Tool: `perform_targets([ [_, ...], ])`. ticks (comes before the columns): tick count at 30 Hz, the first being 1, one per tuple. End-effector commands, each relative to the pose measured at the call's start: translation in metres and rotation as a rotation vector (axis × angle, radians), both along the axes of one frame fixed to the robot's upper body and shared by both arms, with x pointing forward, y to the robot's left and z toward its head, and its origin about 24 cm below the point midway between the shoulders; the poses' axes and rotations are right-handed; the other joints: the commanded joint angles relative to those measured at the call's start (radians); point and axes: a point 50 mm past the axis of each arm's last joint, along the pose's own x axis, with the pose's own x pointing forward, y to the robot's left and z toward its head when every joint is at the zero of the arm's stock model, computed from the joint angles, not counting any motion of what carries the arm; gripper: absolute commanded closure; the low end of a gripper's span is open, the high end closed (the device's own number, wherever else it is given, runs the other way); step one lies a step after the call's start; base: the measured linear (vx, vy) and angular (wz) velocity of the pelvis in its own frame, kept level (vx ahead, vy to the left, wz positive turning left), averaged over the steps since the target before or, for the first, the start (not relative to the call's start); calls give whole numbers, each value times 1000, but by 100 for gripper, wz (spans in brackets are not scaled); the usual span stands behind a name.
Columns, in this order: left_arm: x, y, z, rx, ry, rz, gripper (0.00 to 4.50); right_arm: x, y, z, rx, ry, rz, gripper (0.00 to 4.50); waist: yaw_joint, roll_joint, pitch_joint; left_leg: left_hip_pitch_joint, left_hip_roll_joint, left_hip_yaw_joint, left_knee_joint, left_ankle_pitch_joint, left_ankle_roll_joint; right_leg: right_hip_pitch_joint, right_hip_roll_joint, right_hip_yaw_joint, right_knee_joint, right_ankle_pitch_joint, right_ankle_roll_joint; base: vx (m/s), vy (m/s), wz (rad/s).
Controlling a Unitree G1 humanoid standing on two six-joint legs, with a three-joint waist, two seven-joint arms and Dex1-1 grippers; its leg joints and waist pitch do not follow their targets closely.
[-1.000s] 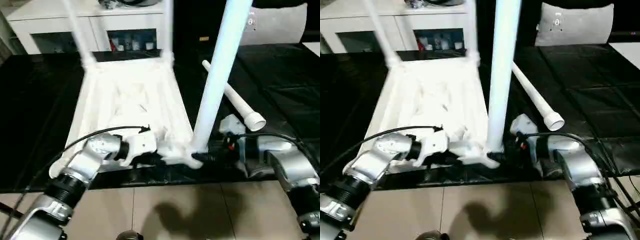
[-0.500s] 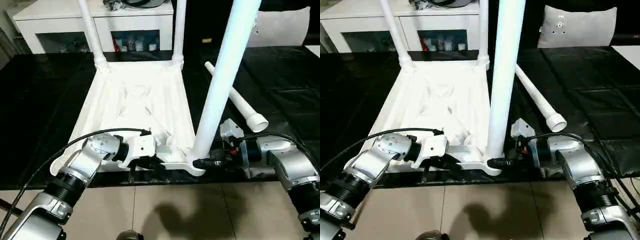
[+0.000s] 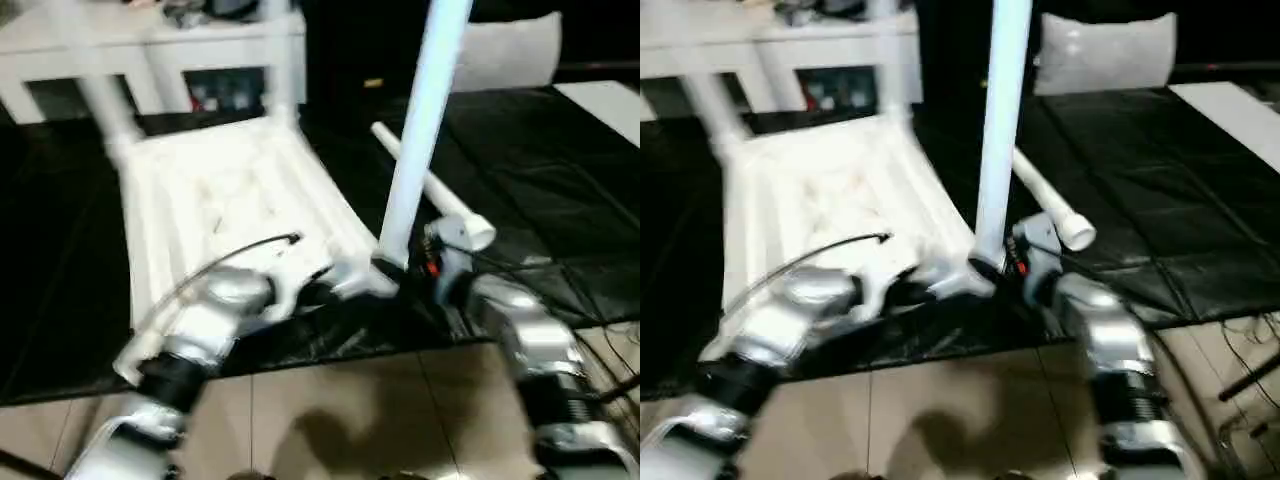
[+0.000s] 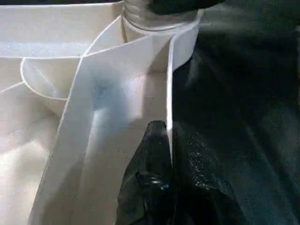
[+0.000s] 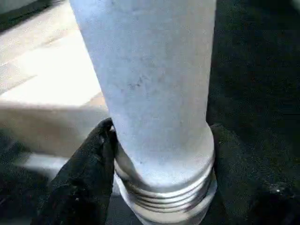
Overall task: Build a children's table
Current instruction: Rotate leg to tighten
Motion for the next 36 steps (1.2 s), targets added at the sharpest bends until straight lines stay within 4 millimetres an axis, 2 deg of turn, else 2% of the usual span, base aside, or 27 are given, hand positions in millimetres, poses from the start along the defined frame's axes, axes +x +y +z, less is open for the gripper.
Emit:
perform_targets([
  [1,-1,-32,9,-52,-34,-19,450,-4,35,-11,29,63,35,186,4,-10,-51,12,25,-17,-82,-369,-5,32,-51,30,-102,-498,-128,0,0,0],
  [2,1,-35,9,-47,-44,-1,450,-4,39,-11,44,61,35,186,4,-12,-51,14,21,-15,-80,-377,1,29,-49,30,-106,-502,-123,0,0,0],
  [3,2,-36,10,-46,-51,2,450,-5,40,-11,40,49,37,130,5,-11,-52,13,21,-16,-80,-376,3,32,-49,30,-104,-500,-121,0,0,0],
  [4,2,-37,11,-47,-52,3,450,-5,40,-11,33,42,26,116,8,-9,-56,13,22,-15,-80,-363,12,32,-49,31,-104,-482,-119,0,0,0],
  [5,1,-37,11,-48,-53,1,450,-5,40,-11,37,42,21,116,8,-9,-56,13,22,-15,-80,-363,12,32,-49,31,-104,-482,-119,0,0,0],
  [6,1,-37,12,-47,-60,-7,450,-5,39,-11,49,43,15,109,9,-7,-57,7,22,-16,-82,-351,15,36,-49,31,-102,-462,-123,0,0,0],
  [9,0,-33,11,-23,-75,-34,450,-6,34,-10,47,27,12,71,11,-6,-58,7,25,-15,-84,-341,17,37,-48,33,-98,-417,-136,0,0,0],
  [11,-1,-26,8,-2,-86,-54,450,-8,26,-8,37,-2,32,67,13,-5,-60,8,26,-14,-83,-344,18,38,-48,33,-96,-396,-143,0,0,0],
  [12,-2,-23,7,3,-88,-62,450,-9,22,-7,38,-15,50,60,14,-4,-61,8,27,-15,-84,-342,18,40,-49,33,-95,-389,-144,0,0,0],
  [13,-2,-21,6,5,-96,-78,450,-10,18,-5,34,-31,70,33,16,-4,-62,8,27,-14,-84,-338,19,41,-48,34,-93,-375,-148,0,0,0],
  [15,-3,-14,5,12,-100,-110,450,-13,9,-1,15,-63,133,23,21,-3,-64,7,28,-13,-82,-325,23,44,-49,35,-90,-338,-158,0,0,0],
  [16,-4,-10,5,15,-117,-148,450,-15,2,0,-16,-76,166,23,23,-6,-66,6,29,-11,-79,-304,34,45,-48,36,-85,-286,-176,0,0,0],
  [18,-4,-6,4,22,-118,-176,450,-16,-3,1,-31,-83,199,5,25,-7,-67,5,27,-11,-77,-286,40,50,-48,34,-82,-266,-184,0,0,0],
  [19,-7,0,4,31,-111,-231,450,-18,-11,5,-49,-91,259,5,26,-6,-67,4,27,-9,-75,-273,48,49,-50,35,-81,-258,-192,0,0,0],
  [22,-9,6,3,46,-103,-289,450,-19,-19,10,-54,-93,313,5,29,-2,-70,5,30,-9,-73,-242,59,50,-49,35,-74,-216,-210,0,0,0],
  [23,-10,10,4,66,-109,-333,450,-18,-25,12,-75,-86,332,5,37,-1,-71,7,33,-8,-70,-226,66,49,-48,35,-70,-178,-228,0,0,0],
  [24,-11,12,4,77,-106,-358,450,-18,-27,13,-92,-86,358,5,44,-6,-73,8,34,-6,-69,-215,69,49,-47,35,-65,-163,-236,0,0,0],
  [26,-13,16,5,91,-98,-415,450,-20,-32,17,-107,-82,428,5,54,-5,-72,10,37,-4,-68,-212,73,46,-47,35,-62,-153,-246,0,0,0],
  [29,-14,22,5,108,-92,-471,450,-25,-35,20,-112,-63,530,5,65,-5,-71,10,39,-4,-68,-222,71,47,-49,36,-60,-170,-244,0,0,0],
  [31,-16,28,5,124,-79,-528,450,-30,-38,22,-144,-45,646,5,68,-10,-70,8,39,-3,-67,-238,70,48,-51,36,-63,-193,-239,0,0,0],
  [33,-18,32,4,131,-67,-577,450,-33,-40,22,-176,-32,708,5,70,-15,-69,6,38,-4,-67,-236,68,48,-53,36,-62,-208,-235,0,0,0],
  [35,-20,35,5,137,-52,-619,450,-34,-41,22,-178,-18,750,5,70,-12,-69,6,39,-5,-68,-235,65,47,-53,36,-62,-224,-232,0,0,0],
  [36,-21,35,5,136,-49,-627,450,-35,-41,22,-178,-15,757,5,70,-16,-70,6,39,-4,-67,-235,66,47,-53,36,-62,-225,-232,0,0,0],
])
